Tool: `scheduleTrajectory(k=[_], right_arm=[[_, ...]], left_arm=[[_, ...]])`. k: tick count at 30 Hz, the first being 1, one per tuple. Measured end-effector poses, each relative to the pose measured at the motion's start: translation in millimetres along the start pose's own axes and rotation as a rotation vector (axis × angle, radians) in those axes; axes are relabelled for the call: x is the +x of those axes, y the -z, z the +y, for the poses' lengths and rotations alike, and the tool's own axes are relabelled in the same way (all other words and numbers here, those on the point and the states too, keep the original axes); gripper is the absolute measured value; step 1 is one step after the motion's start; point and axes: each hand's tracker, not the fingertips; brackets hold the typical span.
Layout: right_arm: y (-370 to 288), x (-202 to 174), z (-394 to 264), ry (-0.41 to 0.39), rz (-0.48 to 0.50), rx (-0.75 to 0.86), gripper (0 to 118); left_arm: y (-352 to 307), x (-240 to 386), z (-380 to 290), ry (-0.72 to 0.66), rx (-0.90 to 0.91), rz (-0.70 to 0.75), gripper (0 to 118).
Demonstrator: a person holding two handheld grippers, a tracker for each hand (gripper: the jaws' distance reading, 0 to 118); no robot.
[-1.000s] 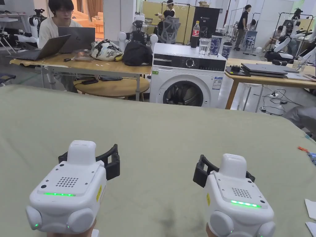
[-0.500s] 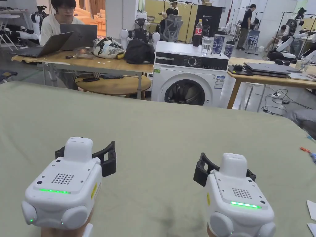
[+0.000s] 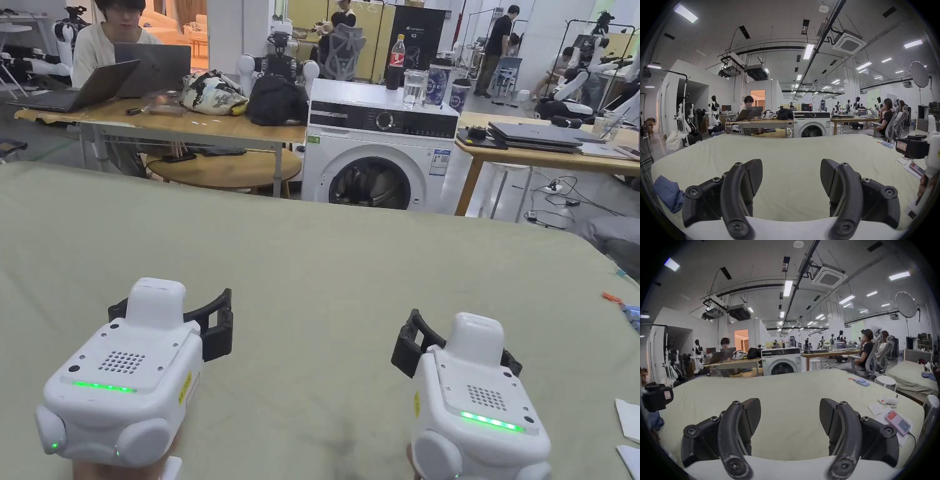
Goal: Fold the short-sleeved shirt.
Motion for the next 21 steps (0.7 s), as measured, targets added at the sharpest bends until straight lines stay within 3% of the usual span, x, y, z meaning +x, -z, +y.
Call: scheduleTrajectory(k=[4, 7, 12, 16, 21], right_arm=[[13, -2, 3, -0.012, -0.075, -0.194, 81], [5, 1, 5, 0.033, -0.032, -0.119, 81], [11, -6, 11, -0.041, -0.099, -0.17, 89], [17, -5, 14, -0.033, -0.047, -0.193, 89], [21, -8, 20, -0.021, -0.061, -0.24, 89]], left_arm=[[1, 2, 1, 0.024, -0.001, -0.01, 74], [2, 2, 1, 0.035, -0.006, -0.002, 74], [2, -2, 3, 0.017, -0.007, -0.002, 74], [3, -5, 6, -0.006, -0.011, 0.012, 74], [2, -8, 7, -0.021, -0.014, 0.026, 74]])
